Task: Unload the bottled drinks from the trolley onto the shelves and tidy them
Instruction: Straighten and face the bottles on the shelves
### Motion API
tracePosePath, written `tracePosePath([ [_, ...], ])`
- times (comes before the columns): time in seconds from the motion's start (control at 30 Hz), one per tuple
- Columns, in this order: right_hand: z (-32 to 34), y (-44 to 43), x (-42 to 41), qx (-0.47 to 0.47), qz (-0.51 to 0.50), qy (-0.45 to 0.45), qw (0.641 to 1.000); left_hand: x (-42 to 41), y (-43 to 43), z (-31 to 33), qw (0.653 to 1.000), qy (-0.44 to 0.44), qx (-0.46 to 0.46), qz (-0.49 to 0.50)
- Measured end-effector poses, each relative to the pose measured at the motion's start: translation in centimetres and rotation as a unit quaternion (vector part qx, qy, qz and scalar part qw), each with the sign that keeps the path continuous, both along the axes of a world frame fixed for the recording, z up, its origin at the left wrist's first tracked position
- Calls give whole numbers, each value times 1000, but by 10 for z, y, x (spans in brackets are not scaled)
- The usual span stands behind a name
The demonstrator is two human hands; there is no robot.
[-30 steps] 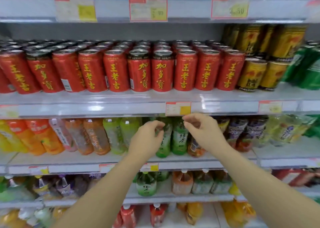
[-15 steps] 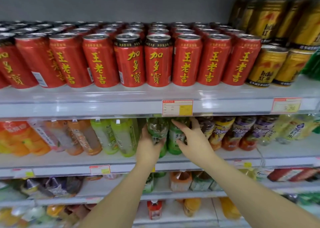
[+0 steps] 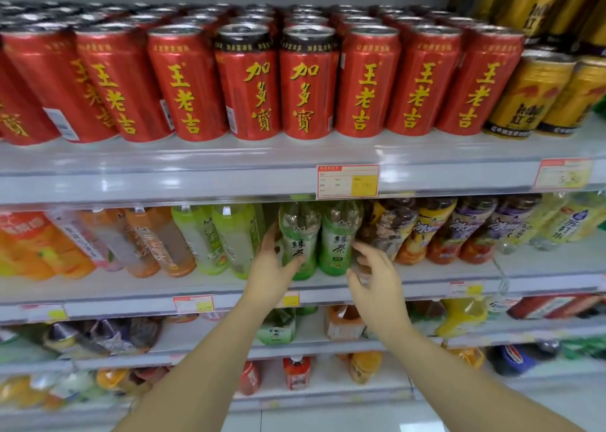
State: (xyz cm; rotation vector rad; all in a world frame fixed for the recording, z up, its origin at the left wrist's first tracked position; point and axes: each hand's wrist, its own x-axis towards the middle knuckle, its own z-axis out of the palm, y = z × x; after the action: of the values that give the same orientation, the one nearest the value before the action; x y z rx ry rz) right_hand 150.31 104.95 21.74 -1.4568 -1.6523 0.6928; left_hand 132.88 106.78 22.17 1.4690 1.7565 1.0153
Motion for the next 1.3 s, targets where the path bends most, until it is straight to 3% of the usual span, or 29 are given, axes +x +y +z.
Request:
tracePosePath([
  [0.07,0,4,-7,-44,-20,52,997,-3,2,1,1000,13,-12,-18],
  [0.17,-5,14,-19,-63,-60,57,995,-6,9,-1,999,29,-22,-36],
  [0.3,-19,26,-32,-58,-117,70,989,-9,17,-13,998,30,-7,-56],
  [0.47,-34,34,-40,-25,-95,88,991,-17,21,-41,996,10,46,-73],
  [0.9,-67,38,-26,77,-62,-8,995,-8,18,-69,984,36,160,-69],
  [1.0,-50,25,-22,110,-47,-31,992,-9,13,-58,983,-4,166,-76],
  [1.1,-14,25,-22,150,-33,6,988,-7,15,-36,981,-36,174,-76],
  [1.3,15,42,-28,127,-19,13,992,-1,32,-9,975,-64,197,-85],
])
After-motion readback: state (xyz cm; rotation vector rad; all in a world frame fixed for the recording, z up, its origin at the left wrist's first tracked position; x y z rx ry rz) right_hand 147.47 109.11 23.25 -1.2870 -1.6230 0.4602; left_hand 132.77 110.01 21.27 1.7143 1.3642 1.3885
